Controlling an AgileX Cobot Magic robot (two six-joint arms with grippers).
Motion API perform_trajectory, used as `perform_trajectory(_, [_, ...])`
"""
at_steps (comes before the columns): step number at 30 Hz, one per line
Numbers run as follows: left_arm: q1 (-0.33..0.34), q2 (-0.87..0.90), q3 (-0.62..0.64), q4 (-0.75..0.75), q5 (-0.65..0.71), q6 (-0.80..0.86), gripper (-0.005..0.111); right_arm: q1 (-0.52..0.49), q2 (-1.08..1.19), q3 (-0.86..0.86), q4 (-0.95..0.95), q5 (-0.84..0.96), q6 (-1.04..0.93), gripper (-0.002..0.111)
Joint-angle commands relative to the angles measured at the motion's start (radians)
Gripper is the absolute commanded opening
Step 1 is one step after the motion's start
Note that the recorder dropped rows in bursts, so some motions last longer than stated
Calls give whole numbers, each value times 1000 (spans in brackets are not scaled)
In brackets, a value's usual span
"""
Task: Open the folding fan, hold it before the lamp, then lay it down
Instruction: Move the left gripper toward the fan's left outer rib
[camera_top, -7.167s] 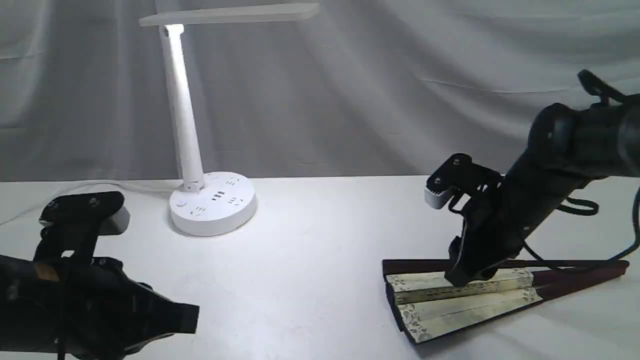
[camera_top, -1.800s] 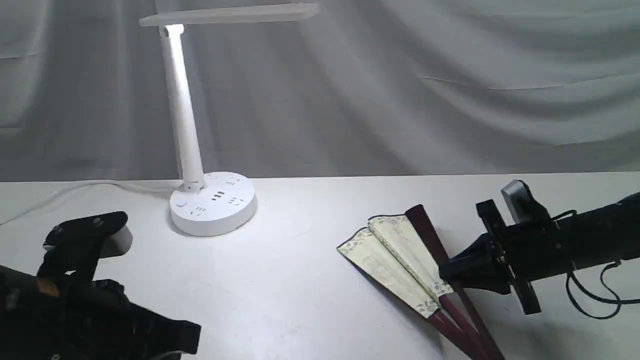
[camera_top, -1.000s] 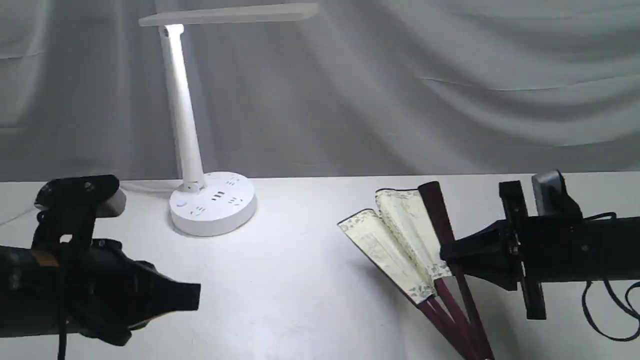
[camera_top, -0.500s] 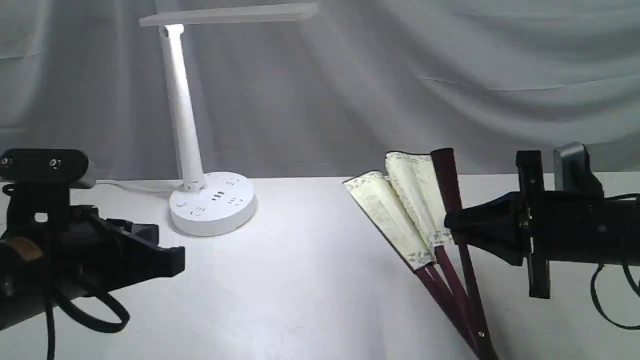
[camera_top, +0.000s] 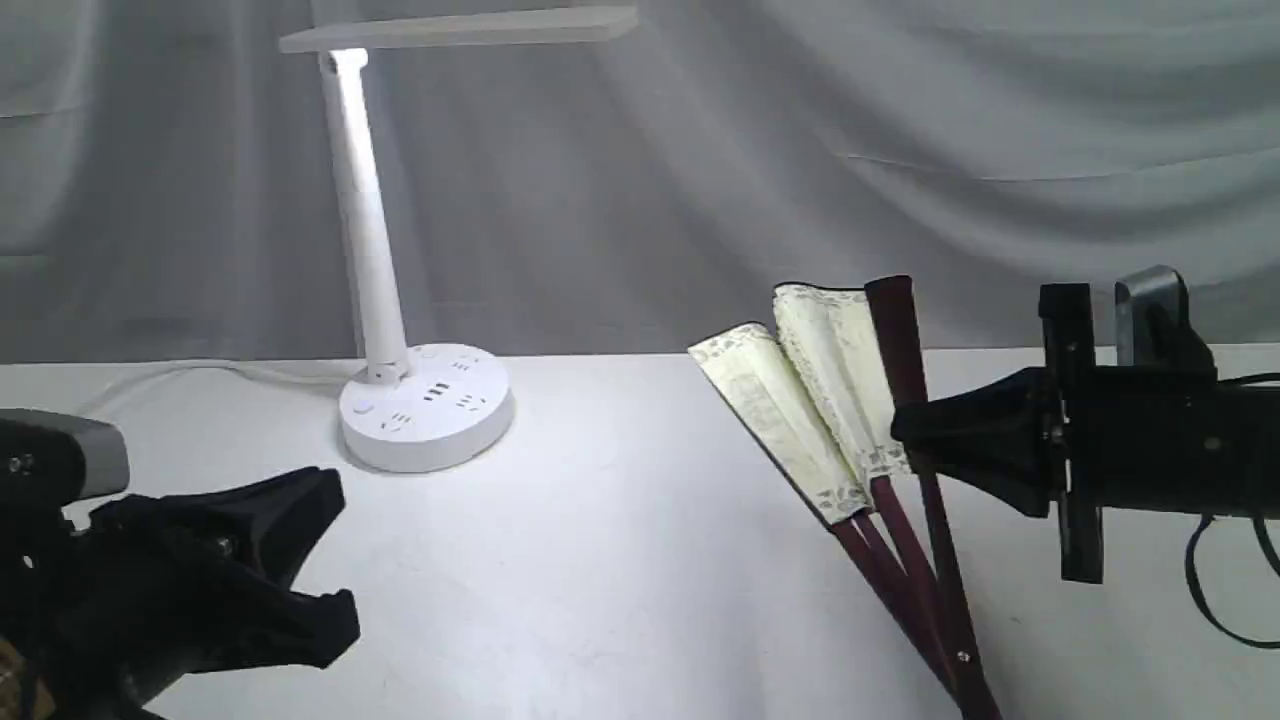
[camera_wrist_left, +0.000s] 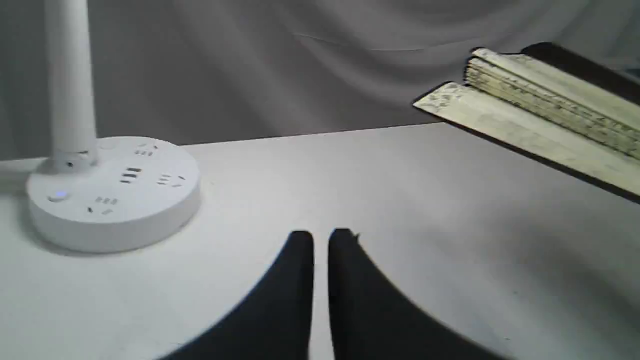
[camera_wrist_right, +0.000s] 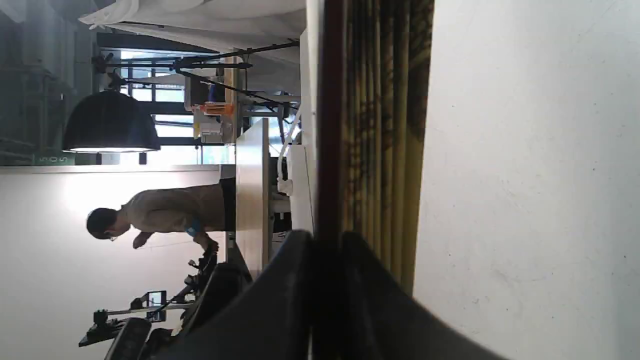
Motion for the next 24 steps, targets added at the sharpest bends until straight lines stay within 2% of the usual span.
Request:
perform_trajectory(1, [-4, 42, 7, 29, -40, -140, 6, 1, -15, 7, 17, 11, -9, 0])
perform_trajectory(8, [-4, 176, -12, 86, -151, -507, 8, 1, -15, 7, 17, 11, -11, 0])
perform_trajectory(11, [-4, 235, -65, 188, -167, -660, 20, 1, -15, 7, 17, 11, -15, 0])
perform_trajectory(15, [-4, 312, -163, 314, -167, -880, 43, 1, -15, 7, 17, 11, -15, 0])
perform_trajectory(17, [-4, 341, -205, 361, -171, -976, 48, 1, -15, 7, 17, 11, -15, 0])
perform_trajectory(24, [-4, 447, -333, 412, -193, -1191, 48, 1, -15, 7, 17, 11, -34, 0])
